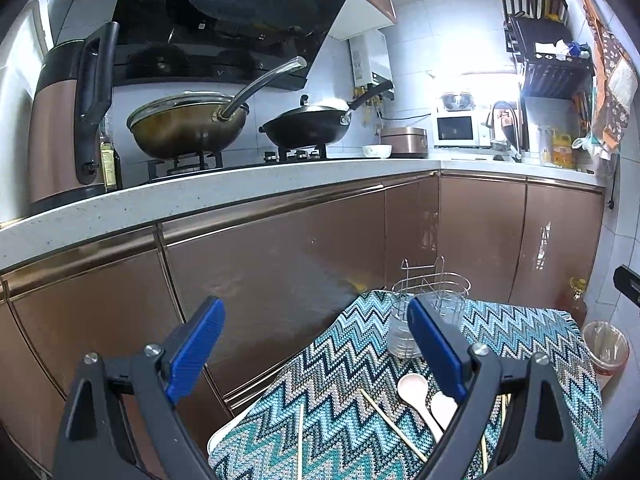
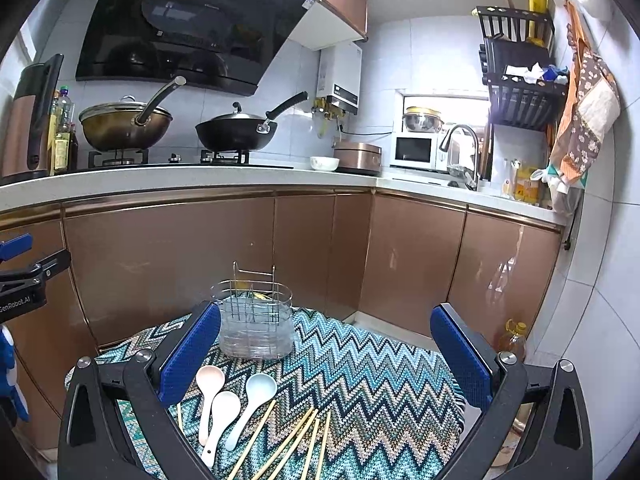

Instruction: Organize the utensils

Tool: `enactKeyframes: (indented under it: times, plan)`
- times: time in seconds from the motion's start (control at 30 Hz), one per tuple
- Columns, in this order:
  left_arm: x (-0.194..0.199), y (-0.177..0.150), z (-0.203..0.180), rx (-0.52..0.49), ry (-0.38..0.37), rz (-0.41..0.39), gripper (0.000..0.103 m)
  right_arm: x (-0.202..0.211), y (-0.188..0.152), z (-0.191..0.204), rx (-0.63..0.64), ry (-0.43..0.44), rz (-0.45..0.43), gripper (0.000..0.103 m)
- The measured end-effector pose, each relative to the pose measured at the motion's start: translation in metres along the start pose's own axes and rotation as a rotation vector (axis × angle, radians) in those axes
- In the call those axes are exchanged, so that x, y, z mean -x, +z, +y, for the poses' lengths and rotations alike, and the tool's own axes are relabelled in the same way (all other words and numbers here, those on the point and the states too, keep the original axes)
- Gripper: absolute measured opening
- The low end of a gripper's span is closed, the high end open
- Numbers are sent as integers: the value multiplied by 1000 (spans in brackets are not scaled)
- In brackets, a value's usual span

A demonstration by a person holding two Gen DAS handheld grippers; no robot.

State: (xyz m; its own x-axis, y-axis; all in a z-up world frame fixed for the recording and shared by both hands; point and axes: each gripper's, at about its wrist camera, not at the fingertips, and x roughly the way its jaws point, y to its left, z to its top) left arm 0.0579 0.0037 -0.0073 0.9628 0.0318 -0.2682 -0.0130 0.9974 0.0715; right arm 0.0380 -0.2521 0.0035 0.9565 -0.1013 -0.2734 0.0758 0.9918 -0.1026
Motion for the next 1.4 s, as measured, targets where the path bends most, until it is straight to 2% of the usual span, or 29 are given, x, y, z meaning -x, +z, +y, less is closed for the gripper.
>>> enactKeyframes:
  times: [1.13,1.4]
  plan:
    - [-18,-5,-22,-85,10,68,92,-14,-7,-17,-32,35,20,103]
    - [-22,-2,-21,-83,-21,101,92,-21,-9,-24,-42,51,27,103]
